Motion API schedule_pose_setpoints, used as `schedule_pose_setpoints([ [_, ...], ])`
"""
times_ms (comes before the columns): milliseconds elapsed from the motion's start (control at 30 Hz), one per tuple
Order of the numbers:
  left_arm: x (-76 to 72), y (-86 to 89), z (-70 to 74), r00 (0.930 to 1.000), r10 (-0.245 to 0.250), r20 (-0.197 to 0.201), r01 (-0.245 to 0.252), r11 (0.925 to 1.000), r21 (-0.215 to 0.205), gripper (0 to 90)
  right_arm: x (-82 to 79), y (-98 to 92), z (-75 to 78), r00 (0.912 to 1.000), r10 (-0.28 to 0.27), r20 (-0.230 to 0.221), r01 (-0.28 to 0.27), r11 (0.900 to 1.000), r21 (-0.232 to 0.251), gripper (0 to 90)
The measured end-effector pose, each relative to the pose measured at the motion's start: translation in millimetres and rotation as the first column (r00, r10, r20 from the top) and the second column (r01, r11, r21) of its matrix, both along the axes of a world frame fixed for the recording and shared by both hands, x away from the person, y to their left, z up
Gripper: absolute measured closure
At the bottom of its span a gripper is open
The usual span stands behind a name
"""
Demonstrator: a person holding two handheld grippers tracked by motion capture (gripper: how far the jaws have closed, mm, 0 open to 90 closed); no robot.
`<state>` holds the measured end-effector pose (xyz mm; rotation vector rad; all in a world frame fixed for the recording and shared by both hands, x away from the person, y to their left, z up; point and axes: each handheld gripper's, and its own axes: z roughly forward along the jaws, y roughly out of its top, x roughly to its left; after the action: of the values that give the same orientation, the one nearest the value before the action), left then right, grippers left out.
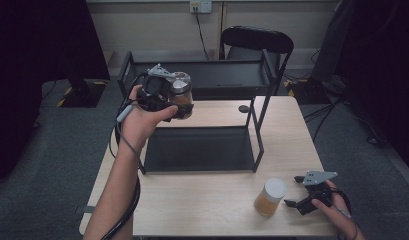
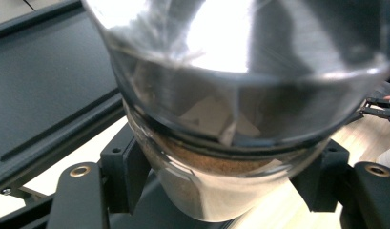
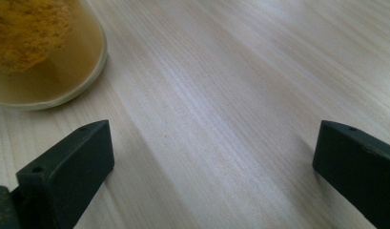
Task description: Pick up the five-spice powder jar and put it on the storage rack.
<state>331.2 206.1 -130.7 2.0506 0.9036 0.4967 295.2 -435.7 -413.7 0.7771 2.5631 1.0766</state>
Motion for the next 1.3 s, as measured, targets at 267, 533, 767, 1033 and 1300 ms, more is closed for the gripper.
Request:
schedule_pose_setpoints([
  [267, 4.1, -4.0, 13.8, 1.0, 0.001, -0.003, -0.001, 0.9999, 0.014, 30.8, 0.0, 0.0, 0.0, 1.0, 0.0, 0.0, 0.0, 1.0, 0.0, 0.0],
  [533, 9.5, -9.6, 33.2, 0.9999, 0.011, -0.001, -0.011, 0.9998, 0.016, 30.8, 0.0, 0.0, 0.0, 1.0, 0.0, 0.0, 0.0, 1.0, 0.0, 0.0],
  [767, 17.2, -16.1, 44.4, 0.9996, 0.029, 0.008, -0.029, 0.9993, 0.022, 30.8, 0.0, 0.0, 0.0, 1.0, 0.0, 0.0, 0.0, 1.0, 0.0, 0.0],
  [1033, 29.3, -23.3, 53.3, 0.9973, 0.071, 0.016, -0.071, 0.9972, 0.023, 30.9, 0.0, -0.1, 0.0, 1.0, 0.001, 0.001, -0.001, 1.0, 0.0, 0.0],
  [1300, 46.6, -28.6, 52.4, 0.9933, 0.115, 0.012, -0.116, 0.993, 0.026, 30.8, 0.0, 0.0, 0.0, 1.0, 0.001, 0.0, -0.001, 1.0, 0.0, 0.0],
])
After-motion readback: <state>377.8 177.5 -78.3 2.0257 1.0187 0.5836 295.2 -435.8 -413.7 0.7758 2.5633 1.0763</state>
